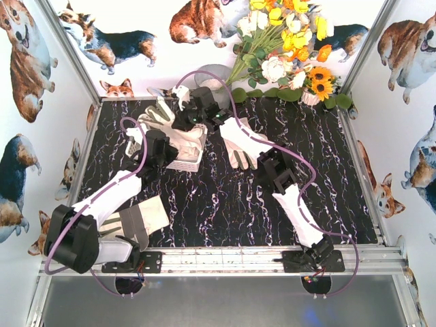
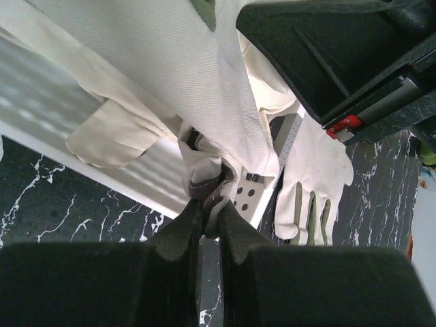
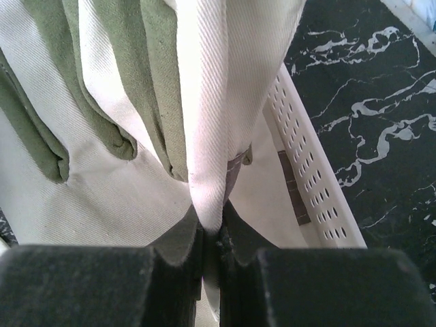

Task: Put the gloves into the storage basket
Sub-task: Place the glove in the bin.

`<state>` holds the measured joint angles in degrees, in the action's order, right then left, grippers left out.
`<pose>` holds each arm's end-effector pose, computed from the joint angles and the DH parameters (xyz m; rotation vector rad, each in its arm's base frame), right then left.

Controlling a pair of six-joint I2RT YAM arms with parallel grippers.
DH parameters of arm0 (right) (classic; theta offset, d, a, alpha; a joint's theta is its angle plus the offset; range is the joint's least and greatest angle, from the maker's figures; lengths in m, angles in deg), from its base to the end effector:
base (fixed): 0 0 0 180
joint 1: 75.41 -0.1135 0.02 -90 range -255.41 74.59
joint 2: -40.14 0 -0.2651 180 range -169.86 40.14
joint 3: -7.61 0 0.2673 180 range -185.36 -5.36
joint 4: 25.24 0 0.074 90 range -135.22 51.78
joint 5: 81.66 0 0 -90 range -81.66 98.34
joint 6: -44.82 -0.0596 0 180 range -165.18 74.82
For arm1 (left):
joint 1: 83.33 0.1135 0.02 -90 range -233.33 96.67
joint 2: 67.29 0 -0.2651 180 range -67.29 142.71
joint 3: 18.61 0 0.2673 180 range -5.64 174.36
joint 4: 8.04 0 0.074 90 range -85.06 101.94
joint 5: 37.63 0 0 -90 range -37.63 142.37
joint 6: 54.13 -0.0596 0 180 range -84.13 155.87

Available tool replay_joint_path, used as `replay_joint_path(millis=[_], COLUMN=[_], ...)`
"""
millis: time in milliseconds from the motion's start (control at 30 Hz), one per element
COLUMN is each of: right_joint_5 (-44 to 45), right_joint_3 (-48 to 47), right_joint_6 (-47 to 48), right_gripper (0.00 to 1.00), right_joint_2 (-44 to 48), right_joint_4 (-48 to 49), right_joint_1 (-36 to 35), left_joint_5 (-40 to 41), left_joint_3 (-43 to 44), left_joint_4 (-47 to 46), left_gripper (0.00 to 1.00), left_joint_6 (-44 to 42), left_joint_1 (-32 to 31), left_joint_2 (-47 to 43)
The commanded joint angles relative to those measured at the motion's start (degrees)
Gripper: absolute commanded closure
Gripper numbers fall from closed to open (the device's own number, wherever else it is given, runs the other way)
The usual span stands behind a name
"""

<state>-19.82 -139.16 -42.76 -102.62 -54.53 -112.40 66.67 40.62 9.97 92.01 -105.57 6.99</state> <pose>0.4720 0.3908 0.2386 -0.9930 1.8112 0.8726 0.2987 -0.1063 0.2274 -0.7740 2.0333 -0.5327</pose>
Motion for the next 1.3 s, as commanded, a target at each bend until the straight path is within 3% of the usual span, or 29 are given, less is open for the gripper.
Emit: replay_joint_path(millis=[0, 433, 1100, 1267], right_joint_5=[8.1, 10.0, 6.6, 5.6], right_joint_3=[-5.1, -7.3, -7.2, -5.7], right_joint_6=[4.6, 11.8, 12.2, 11.5], right_gripper=[1.0, 1.0, 1.0, 0.98], right_joint_2=[-1.9, -5.7, -10.2, -10.3], right_joint_4=[8.9, 8.1, 6.7, 7.2], right_joint_1=[1.2, -0.7, -0.7, -0.8], left_joint_5=[-8.7, -12.6, -15.8, -13.7], left_joint_3=[-1.3, -1.9, -5.0, -4.5], left_joint_4=[2.6, 0.0, -1.7, 0.6], left_gripper=[1.0, 1.0, 1.0, 0.78], left_joint_6=[0.2, 0.6, 0.6, -1.3], left_joint_1=[-0.7, -0.4, 1.7, 2.1], left_joint_2=[1.9, 6.5, 11.1, 8.6])
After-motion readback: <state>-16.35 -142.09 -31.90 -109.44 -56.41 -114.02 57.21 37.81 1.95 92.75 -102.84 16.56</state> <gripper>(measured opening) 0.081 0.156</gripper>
